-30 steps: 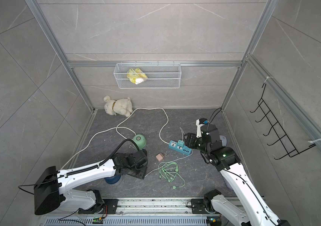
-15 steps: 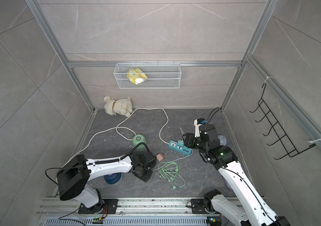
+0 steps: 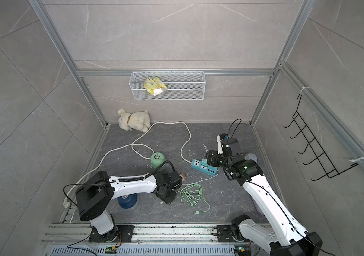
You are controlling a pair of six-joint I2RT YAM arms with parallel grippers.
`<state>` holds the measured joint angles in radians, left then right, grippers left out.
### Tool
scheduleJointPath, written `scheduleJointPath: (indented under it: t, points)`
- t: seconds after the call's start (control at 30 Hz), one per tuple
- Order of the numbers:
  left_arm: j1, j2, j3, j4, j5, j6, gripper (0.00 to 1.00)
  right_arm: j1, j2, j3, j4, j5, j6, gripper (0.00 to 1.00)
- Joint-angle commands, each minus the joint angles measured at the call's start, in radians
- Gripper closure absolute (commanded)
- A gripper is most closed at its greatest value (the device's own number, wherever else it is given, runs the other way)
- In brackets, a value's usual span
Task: Charge the cordless meat grinders
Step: Pick up the charging cable from the center of the board.
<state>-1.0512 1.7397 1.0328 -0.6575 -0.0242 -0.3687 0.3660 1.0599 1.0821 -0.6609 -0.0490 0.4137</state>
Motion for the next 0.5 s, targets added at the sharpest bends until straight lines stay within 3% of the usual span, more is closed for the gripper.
scheduleJointPath:
  t: [0.0, 0.17, 0.47]
  points:
    - [0.005, 0.020, 0.023, -0.028, -0.017, 0.048, 0.85, -0.001, 0.019, 0.031, -0.013, 0.015, -0.025, 0.43]
    - [0.003, -0.015, 0.040, -0.046, -0.067, 0.089, 1.00, -0.002, 0.035, 0.038, -0.011, 0.015, -0.029, 0.43]
    - [0.004, -0.198, 0.072, -0.059, -0.238, 0.176, 1.00, -0.008, 0.036, 0.051, -0.023, -0.028, -0.057, 0.43]
